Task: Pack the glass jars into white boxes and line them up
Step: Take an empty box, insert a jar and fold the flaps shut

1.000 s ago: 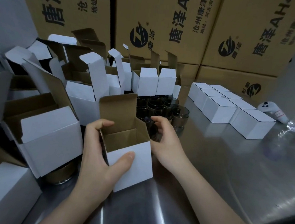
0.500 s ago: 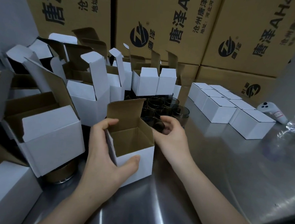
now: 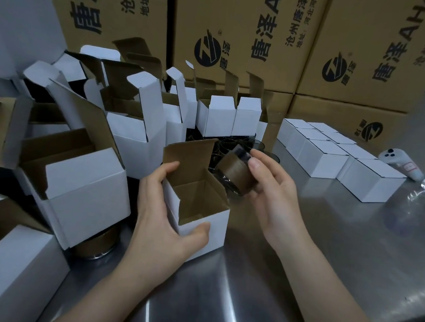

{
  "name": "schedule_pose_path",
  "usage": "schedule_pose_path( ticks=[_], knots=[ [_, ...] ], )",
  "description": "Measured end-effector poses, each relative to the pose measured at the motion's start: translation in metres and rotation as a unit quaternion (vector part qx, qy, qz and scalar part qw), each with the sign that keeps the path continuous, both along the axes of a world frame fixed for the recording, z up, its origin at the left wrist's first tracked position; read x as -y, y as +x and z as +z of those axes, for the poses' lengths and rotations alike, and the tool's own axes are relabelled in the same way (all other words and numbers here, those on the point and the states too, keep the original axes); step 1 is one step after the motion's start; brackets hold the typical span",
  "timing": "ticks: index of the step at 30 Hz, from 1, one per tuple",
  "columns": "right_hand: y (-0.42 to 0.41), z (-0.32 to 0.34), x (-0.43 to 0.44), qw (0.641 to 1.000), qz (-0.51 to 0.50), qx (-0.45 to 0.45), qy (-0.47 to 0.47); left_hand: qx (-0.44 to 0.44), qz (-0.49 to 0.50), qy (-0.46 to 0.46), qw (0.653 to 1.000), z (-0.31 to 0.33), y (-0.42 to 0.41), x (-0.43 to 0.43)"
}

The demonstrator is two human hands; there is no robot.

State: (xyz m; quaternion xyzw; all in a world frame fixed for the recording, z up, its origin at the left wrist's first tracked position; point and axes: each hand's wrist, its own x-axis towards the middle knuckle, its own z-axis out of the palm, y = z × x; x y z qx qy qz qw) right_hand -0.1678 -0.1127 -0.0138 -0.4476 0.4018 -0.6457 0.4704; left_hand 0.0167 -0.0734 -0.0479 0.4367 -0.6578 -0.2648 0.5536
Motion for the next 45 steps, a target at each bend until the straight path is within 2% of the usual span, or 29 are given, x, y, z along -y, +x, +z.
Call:
schedule_pose_path(
  ticks=[7, 14, 21, 25, 32, 38, 45],
  knots=[
    [-0.001, 0.002, 0.0, 0.995, 0.064, 0.052, -0.049, 0.007, 0.0, -0.011, 1.0, 0.0, -0.001, -0.001],
    [0.005, 0.017, -0.009, 0.988, 0.099, 0.05, -0.103, 0.026, 0.0, -0.019, 0.999, 0.0, -0.003, 0.001],
    [0.021, 0.038, -0.027, 0.969, 0.13, -0.116, -0.176, 0.024, -0.004, -0.008, 1.0, -0.003, -0.003, 0.003],
    [0.025, 0.043, -0.028, 0.953, 0.126, -0.229, -0.154, 0.019, -0.005, 0.008, 1.0, -0.002, -0.003, 0.002],
    [0.018, 0.05, -0.023, 0.926, 0.07, -0.351, -0.115, 0.036, -0.009, 0.002, 0.999, -0.002, -0.003, 0.002],
    [0.019, 0.061, -0.018, 0.87, 0.052, -0.488, -0.038, 0.031, -0.018, 0.009, 0.999, 0.0, -0.002, 0.001],
    [0.032, 0.069, -0.019, 0.804, 0.035, -0.593, -0.035, 0.035, -0.025, 0.031, 0.999, 0.001, -0.002, 0.001]
  ],
)
